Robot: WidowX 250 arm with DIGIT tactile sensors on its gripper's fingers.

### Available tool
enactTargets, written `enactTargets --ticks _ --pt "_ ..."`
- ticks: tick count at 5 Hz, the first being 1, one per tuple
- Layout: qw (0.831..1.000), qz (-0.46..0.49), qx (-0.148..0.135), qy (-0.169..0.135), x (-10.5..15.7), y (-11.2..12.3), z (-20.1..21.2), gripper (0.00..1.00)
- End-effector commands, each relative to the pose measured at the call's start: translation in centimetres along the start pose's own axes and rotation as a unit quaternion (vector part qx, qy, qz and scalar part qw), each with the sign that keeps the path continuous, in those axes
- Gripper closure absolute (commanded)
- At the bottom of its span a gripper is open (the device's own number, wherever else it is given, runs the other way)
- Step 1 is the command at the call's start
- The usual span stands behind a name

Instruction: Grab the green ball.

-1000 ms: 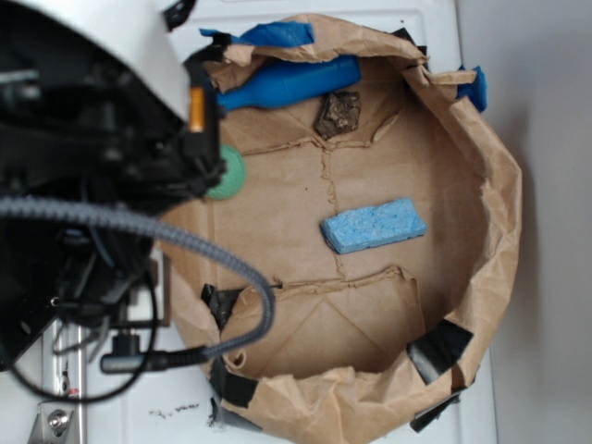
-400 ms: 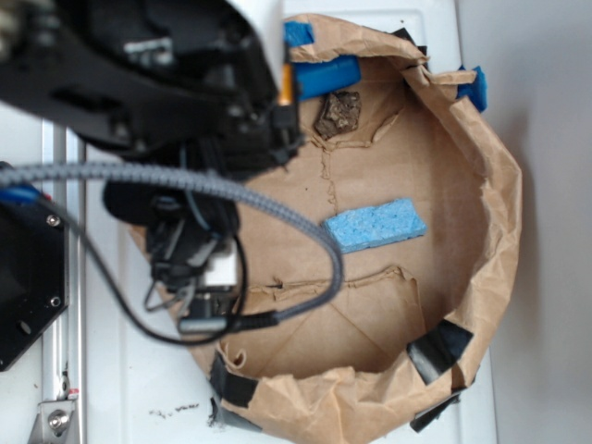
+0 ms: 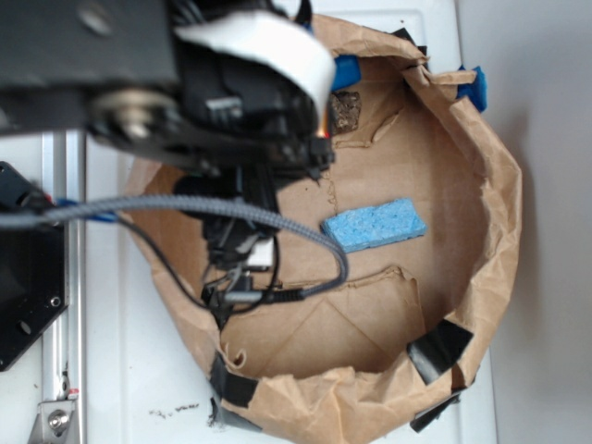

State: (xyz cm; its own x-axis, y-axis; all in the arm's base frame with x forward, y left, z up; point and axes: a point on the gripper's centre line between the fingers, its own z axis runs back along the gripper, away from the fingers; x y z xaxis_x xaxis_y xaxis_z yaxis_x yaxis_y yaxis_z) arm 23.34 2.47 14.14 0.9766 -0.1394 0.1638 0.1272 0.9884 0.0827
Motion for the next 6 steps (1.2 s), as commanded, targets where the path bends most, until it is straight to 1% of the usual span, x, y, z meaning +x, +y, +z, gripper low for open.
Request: enactTargets --ticks 1,2,4,6 --pt "1.0 -0.007 -0.027 0.016 0.5 1.6 -3.1 0.0" --pt "0.998 -0.015 -0.046 0.044 -0.4 1.5 -4.8 0.0" --pt "0.997 -0.028 -0.046 0.059 -2.0 1.2 -4.7 0.0" --pt "0.994 -0.014 -0.055 0.091 -3.0 1.3 -5.6 0.0"
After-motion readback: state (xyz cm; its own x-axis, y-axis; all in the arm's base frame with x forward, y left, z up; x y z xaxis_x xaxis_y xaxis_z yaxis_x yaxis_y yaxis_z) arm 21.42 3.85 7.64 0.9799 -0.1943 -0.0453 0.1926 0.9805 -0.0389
